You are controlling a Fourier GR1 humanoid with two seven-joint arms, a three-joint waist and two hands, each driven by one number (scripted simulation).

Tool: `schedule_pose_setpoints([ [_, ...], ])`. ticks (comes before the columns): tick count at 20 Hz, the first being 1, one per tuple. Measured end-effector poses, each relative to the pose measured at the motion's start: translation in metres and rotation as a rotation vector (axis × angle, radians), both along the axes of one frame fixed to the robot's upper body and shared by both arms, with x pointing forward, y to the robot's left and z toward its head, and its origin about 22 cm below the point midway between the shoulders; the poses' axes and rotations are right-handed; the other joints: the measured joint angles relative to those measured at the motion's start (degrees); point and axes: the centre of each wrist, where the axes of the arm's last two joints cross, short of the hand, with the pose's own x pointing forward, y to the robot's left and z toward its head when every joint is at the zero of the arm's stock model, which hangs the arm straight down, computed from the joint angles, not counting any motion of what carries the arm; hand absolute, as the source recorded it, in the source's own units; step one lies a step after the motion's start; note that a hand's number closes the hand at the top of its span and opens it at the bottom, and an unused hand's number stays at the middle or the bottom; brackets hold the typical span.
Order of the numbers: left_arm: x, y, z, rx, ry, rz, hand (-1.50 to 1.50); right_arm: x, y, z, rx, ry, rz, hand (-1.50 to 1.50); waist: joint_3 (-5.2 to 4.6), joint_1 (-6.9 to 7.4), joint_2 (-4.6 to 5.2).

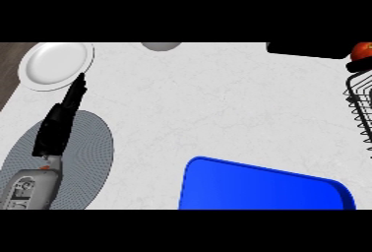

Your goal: Pick the tomato from the tray and place it in the tiered basket

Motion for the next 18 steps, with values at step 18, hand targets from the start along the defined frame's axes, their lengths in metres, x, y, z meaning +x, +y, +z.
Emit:
schedule_pose_setpoints([
  [18,0.010,-0.011,0.001,0.004,0.016,-0.011,0.00,0.045,-0.019,0.094,-0.340,-0.020,-0.347,1.50,0.34,0.74,-0.84],
])
